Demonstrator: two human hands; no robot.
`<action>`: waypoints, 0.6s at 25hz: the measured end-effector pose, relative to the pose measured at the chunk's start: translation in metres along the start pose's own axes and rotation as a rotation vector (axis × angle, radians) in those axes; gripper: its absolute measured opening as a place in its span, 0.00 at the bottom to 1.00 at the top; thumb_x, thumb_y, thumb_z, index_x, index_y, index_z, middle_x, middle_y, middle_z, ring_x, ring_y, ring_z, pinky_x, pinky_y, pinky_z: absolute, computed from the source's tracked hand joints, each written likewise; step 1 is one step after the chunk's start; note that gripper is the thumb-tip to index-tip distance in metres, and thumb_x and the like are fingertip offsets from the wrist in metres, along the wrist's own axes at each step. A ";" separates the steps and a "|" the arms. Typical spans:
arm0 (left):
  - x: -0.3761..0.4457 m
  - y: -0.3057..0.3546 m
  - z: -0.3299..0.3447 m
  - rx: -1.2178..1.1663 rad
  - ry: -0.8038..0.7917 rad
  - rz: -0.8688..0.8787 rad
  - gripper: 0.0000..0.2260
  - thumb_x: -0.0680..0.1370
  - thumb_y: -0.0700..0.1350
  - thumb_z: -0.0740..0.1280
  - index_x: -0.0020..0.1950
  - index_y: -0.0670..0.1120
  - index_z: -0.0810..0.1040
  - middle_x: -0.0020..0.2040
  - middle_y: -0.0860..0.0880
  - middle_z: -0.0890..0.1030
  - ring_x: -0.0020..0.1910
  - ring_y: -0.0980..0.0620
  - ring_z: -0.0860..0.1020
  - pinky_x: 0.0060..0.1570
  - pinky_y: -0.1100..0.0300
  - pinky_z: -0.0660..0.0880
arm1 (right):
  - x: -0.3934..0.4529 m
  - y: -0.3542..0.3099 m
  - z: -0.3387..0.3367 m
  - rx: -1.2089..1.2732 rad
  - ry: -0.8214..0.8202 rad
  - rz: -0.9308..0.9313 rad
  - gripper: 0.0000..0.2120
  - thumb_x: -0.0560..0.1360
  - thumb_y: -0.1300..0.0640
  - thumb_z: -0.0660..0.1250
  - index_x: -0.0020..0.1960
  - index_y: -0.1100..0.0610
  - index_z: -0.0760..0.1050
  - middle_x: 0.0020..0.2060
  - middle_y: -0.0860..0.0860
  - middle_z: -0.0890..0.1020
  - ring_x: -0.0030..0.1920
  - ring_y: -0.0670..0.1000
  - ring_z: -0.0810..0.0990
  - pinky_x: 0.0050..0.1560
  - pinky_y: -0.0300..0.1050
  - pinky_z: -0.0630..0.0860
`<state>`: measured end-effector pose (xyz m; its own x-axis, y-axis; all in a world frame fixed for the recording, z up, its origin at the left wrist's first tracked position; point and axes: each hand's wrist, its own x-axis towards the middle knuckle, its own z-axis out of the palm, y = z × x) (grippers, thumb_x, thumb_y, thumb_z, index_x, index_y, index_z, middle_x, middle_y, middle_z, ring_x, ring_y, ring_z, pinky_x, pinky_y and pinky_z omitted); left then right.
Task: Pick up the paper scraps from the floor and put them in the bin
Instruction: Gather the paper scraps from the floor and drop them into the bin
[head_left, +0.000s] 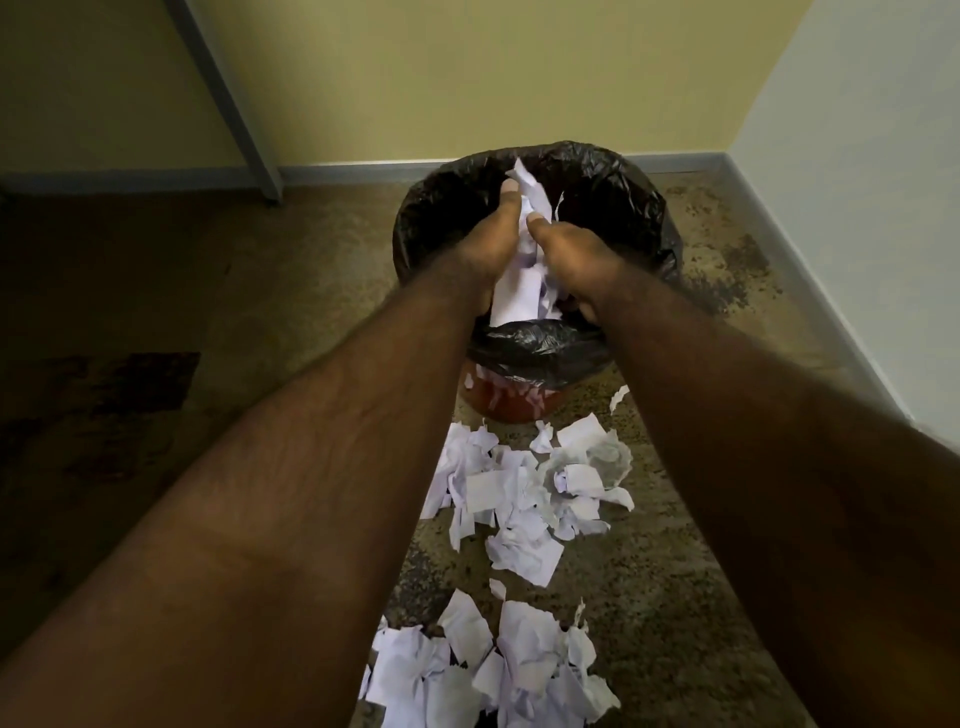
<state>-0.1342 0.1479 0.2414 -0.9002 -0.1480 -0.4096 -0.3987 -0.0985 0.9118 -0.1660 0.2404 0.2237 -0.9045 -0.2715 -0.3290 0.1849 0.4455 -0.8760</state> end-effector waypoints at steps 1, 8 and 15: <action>-0.005 0.001 0.000 0.010 -0.005 -0.034 0.30 0.83 0.61 0.45 0.65 0.42 0.74 0.57 0.42 0.80 0.52 0.47 0.79 0.49 0.57 0.76 | -0.001 0.000 0.000 -0.011 -0.003 0.032 0.24 0.83 0.43 0.54 0.70 0.58 0.72 0.62 0.56 0.80 0.60 0.56 0.79 0.61 0.52 0.76; -0.025 0.012 -0.003 0.065 0.053 0.052 0.28 0.83 0.61 0.45 0.79 0.47 0.57 0.79 0.44 0.60 0.76 0.42 0.61 0.64 0.48 0.65 | -0.015 -0.001 -0.008 -0.029 -0.028 -0.001 0.25 0.84 0.43 0.54 0.75 0.57 0.67 0.70 0.54 0.74 0.68 0.54 0.73 0.56 0.42 0.66; -0.040 0.020 -0.019 0.020 0.094 0.264 0.30 0.82 0.64 0.47 0.77 0.48 0.63 0.78 0.45 0.62 0.75 0.42 0.63 0.71 0.41 0.63 | -0.041 0.001 -0.025 -0.065 0.130 -0.359 0.22 0.83 0.47 0.57 0.74 0.55 0.67 0.71 0.53 0.73 0.69 0.49 0.72 0.66 0.43 0.71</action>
<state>-0.1024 0.1333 0.2755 -0.9536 -0.2562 -0.1579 -0.1567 -0.0250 0.9873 -0.1384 0.2736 0.2455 -0.9491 -0.3117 0.0454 -0.1733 0.3962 -0.9017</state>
